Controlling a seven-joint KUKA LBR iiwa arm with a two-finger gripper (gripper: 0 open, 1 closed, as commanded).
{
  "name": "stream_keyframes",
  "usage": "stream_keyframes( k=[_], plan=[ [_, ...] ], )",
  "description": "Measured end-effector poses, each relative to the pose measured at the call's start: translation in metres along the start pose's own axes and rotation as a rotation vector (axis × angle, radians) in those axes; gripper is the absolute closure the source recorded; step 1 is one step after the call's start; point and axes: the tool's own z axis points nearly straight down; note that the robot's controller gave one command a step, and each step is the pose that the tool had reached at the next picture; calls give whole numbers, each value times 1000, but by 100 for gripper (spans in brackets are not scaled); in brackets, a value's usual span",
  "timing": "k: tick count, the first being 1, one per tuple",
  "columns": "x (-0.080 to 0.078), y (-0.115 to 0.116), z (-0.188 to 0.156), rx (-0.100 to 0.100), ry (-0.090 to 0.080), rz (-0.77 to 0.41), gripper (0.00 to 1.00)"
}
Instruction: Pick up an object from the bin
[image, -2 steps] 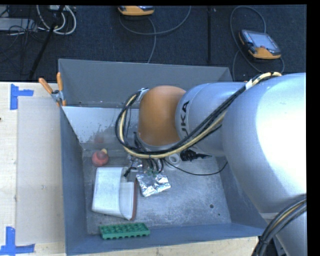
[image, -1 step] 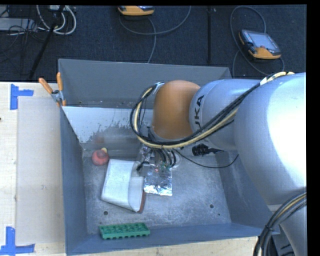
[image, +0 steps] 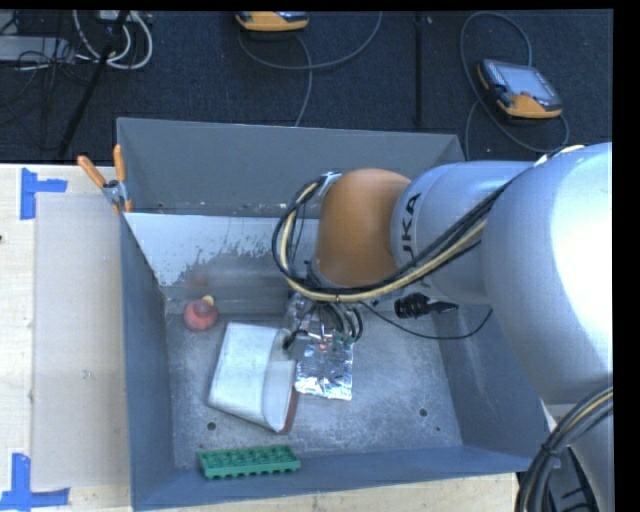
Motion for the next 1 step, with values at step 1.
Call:
stream_keyframes(
  k=[1],
  plan=[
    [6, 18, -137, -1, -6, -41, 100]
  ],
)
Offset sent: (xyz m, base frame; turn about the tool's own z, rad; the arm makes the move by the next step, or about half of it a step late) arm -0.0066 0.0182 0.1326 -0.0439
